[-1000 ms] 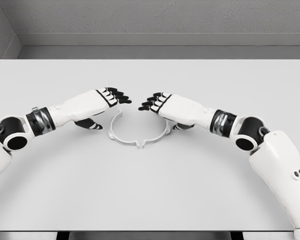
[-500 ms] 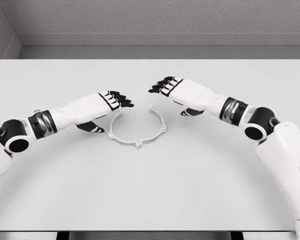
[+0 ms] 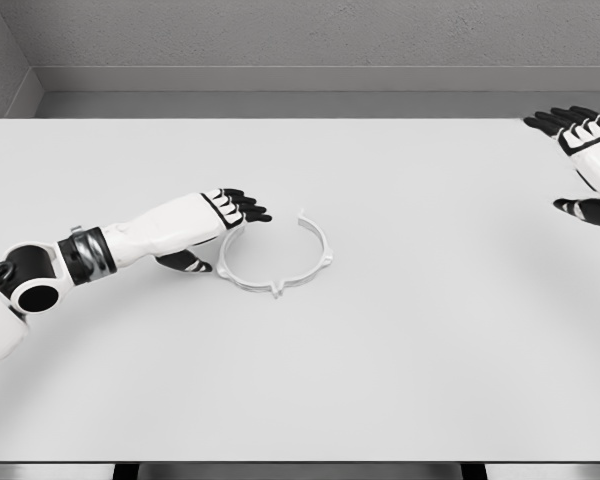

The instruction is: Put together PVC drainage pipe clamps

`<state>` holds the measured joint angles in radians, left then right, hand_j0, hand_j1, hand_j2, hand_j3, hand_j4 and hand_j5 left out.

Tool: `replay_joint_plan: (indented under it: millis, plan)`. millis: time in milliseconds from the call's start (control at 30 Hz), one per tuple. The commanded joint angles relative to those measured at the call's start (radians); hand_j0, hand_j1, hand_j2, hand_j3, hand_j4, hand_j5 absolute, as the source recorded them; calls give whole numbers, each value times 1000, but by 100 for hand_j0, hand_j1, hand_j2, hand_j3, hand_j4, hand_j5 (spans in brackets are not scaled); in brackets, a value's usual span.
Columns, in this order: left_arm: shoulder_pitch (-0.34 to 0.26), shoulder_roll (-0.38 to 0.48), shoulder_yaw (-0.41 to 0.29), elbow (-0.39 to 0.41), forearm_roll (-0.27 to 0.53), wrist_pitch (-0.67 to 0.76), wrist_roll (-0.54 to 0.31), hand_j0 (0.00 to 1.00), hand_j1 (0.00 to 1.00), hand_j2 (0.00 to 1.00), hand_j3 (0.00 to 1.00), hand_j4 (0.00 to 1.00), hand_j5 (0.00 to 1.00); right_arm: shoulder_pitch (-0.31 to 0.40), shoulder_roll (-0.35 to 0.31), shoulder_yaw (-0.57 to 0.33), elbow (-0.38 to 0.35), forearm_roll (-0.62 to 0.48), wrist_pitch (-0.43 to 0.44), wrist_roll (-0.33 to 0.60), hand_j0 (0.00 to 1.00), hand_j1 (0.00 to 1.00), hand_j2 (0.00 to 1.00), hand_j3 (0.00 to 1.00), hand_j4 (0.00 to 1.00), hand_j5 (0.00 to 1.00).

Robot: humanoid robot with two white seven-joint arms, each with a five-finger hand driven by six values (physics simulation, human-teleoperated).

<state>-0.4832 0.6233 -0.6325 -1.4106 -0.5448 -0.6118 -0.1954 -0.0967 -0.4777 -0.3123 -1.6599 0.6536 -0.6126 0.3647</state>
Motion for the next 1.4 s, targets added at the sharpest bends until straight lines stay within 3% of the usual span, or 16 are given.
replay_joint_plan:
  millis: [0, 300, 1367]
  plan:
    - [0, -2, 1, -1, 2, 1, 1, 100, 100, 100, 100, 100, 100, 2, 4, -14, 14, -15, 2, -1, 100, 100, 100, 100, 100, 100]
    - [0, -8, 1, 10, -4, 1, 1, 100, 100, 100, 100, 100, 100, -5, 13, 75, 0, -42, 2, 5, 100, 100, 100, 100, 100, 100]
    - [-9, -68, 1, 10, -7, 1, -30, 100, 100, 100, 100, 100, 100, -8, 10, 88, 2, -40, 2, 6, 100, 100, 100, 100, 100, 100]
